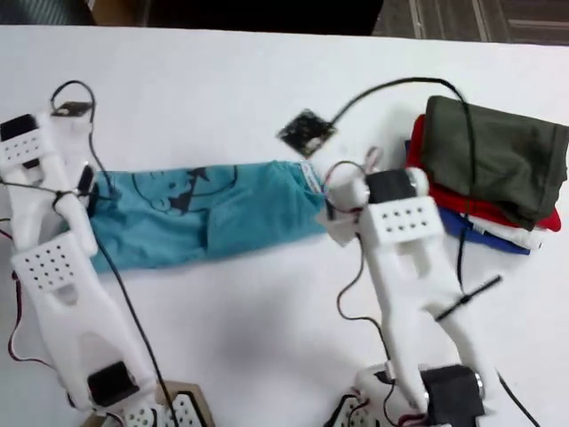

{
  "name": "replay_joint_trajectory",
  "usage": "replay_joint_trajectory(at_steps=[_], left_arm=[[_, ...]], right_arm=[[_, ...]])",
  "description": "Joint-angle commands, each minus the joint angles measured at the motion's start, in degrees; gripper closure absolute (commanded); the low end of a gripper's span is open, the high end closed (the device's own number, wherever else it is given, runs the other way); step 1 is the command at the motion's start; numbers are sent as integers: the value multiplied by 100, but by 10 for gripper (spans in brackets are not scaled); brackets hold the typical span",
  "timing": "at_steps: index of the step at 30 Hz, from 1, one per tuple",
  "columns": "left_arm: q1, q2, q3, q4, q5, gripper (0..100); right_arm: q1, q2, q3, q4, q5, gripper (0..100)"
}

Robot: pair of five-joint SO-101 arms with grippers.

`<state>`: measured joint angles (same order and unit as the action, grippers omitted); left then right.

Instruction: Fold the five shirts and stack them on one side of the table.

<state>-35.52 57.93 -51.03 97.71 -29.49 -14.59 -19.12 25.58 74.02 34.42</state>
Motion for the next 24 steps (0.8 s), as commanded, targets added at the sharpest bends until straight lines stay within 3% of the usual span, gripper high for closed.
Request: replay_joint_trajectory(at_steps=[1, 5, 11, 16, 24], left_arm=[[-633, -70, -532, 334, -352, 975], [-1046, -70, -1253, 457, -404, 975], [-1240, -193, -1358, 475, -369, 975], [-545, -1108, -338, 475, -105, 975], [1275, -3569, 1657, 466, 448, 975]], right_arm=[[171, -708, 642, -435, 18, 854], [84, -1464, 2207, -1455, -26, 854], [198, -1763, 3965, -3240, -905, 853], [207, -1455, 4677, -4418, -1266, 854], [286, -1367, 4642, -4514, -1284, 851]])
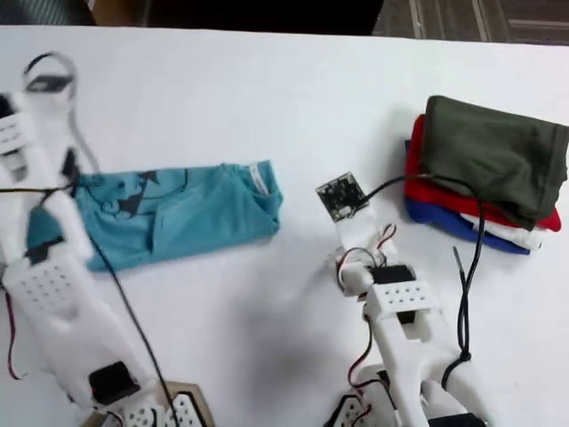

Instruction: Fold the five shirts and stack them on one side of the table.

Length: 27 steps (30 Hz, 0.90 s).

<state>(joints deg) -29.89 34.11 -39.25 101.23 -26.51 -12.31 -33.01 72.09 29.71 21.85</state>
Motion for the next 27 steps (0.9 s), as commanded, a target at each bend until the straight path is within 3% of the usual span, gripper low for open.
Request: replay_joint_trajectory(at_steps=[1, 7, 13, 19, 27], left_arm=[[993, -1415, 637, 105, 220, 975], [2585, -1890, 769, 44, 712, 975], [3543, -1873, 831, -334, 941, 975], [3956, -1495, 778, -633, 932, 975], [4000, -844, 769, -633, 905, 970]], right_arm=[[75, 22, -9, -92, -35, 851], [207, -13, -9, -92, -53, 851], [295, -22, -18, -92, -246, 851], [295, -22, -18, -92, -246, 851], [286, -22, -18, -92, -246, 851]])
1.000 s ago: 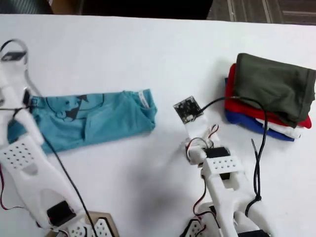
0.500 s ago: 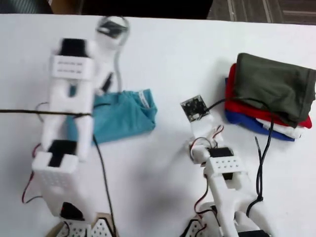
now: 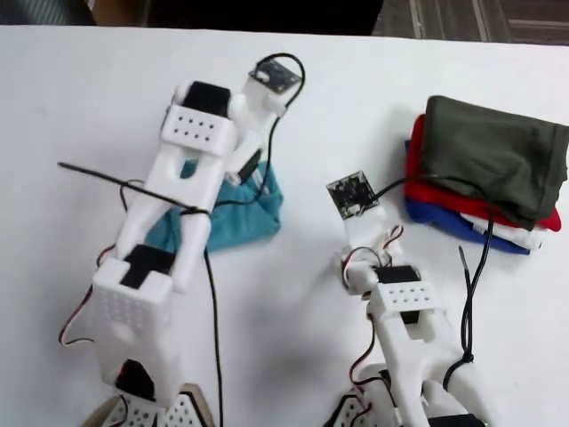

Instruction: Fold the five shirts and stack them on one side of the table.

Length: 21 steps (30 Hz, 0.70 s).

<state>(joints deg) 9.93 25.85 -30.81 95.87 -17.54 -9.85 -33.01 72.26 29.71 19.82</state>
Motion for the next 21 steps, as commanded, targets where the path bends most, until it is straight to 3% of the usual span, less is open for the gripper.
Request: replay_joint_trajectory(at_steps=[1, 5, 7, 14, 16, 19, 21], left_arm=[[0, -18, -75, -97, 9, 954], [-114, -26, -295, 123, -176, 779], [-316, -35, -690, 299, -220, 744], [-2101, -26, -2431, 633, -237, 778], [-2681, 9, -2325, 633, -237, 797], [-3446, 35, -1684, 589, -501, 962], [-3798, 18, -1095, 519, -862, 962]], right_arm=[[31, -22, -35, -92, -44, 851], [22, -22, -35, -92, -44, 851], [22, -22, -35, -92, -44, 851], [4, 22, -35, -101, -62, 854], [4, 31, -26, -145, -79, 868], [31, 31, -53, -84, -88, 991], [4, 40, -246, 163, -88, 956]])
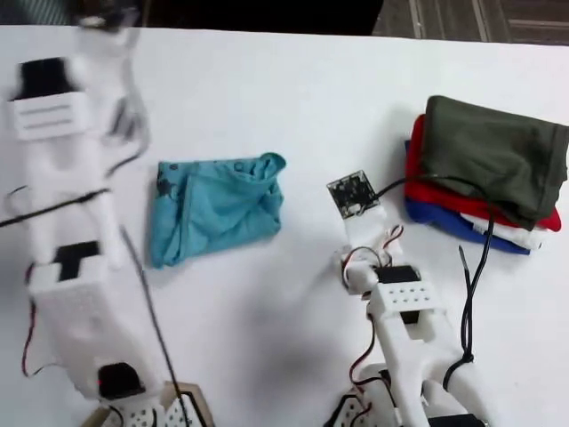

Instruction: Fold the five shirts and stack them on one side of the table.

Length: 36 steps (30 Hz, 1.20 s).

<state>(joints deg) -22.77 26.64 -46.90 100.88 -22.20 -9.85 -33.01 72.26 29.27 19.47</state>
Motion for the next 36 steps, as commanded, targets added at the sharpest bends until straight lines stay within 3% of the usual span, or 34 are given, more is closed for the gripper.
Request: replay_joint_trajectory(at_steps=[1, 5, 10, 20, 27, 36], left_arm=[[-721, -88, 787, -26, -510, 967], [-1653, -97, 1587, -589, -589, 974], [-2699, -105, 2985, -1248, -1178, 973], [-4413, -1108, 5807, -3226, -1495, 973], [-4721, -2110, 7407, -4141, -1240, 974], [-4818, -2655, 7829, -4211, -1257, 974]], right_arm=[[-4, 40, -484, 497, -53, 960], [-286, 48, -2154, 2044, -9, 978], [-1429, 646, -4352, 3169, -9, 978], [-2651, 4708, -9081, 4462, 0, 978], [-3204, 6844, -12422, 5244, 9, 978], [-3345, 9209, -14848, 5270, 0, 978]])
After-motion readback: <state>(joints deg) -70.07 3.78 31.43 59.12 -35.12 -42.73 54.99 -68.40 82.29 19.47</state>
